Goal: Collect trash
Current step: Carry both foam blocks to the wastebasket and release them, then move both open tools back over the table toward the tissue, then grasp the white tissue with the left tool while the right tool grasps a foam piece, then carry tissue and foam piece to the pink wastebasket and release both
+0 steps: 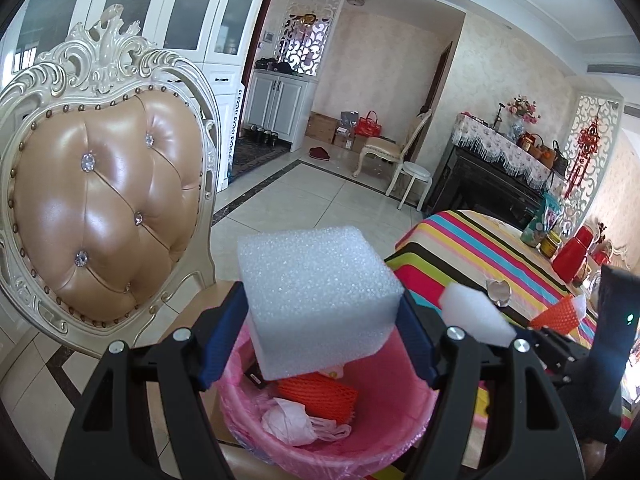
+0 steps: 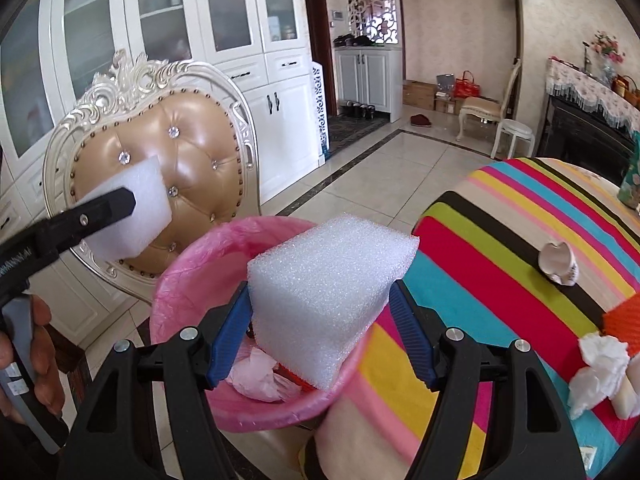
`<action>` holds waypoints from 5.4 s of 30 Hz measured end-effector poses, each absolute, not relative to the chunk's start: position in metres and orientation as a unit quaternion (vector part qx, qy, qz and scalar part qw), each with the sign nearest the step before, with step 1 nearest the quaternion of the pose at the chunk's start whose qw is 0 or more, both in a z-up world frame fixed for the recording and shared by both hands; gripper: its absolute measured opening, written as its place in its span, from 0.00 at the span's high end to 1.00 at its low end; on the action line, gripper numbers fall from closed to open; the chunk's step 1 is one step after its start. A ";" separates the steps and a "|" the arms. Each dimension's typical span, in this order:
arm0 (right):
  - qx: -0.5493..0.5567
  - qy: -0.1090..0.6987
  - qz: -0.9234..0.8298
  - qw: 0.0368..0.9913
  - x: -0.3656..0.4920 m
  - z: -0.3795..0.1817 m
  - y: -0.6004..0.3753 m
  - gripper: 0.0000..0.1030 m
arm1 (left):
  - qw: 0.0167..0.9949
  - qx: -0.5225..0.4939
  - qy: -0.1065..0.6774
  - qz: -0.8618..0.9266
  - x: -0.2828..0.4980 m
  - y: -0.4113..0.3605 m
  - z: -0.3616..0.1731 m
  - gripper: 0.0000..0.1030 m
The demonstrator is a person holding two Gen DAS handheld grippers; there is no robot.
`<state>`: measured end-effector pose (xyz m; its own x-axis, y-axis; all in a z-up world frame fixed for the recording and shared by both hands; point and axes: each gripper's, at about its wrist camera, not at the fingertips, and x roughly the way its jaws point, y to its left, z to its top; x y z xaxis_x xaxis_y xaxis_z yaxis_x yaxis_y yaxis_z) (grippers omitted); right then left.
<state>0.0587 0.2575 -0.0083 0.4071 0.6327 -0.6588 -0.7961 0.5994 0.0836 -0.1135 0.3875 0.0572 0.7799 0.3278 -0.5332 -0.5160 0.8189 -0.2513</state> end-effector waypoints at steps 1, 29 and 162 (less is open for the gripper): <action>-0.124 0.334 0.432 0.828 0.058 -0.010 0.261 0.35 | 0.923 -0.197 0.240 0.228 -0.113 0.390 0.057 0.32; -0.098 0.321 0.364 0.869 0.080 -0.001 0.170 0.18 | 0.931 -0.213 0.239 0.177 -0.089 0.363 0.048 0.18; -0.055 0.324 0.364 0.872 0.111 0.031 0.089 0.68 | 0.947 -0.178 0.223 0.146 -0.084 0.319 0.072 0.92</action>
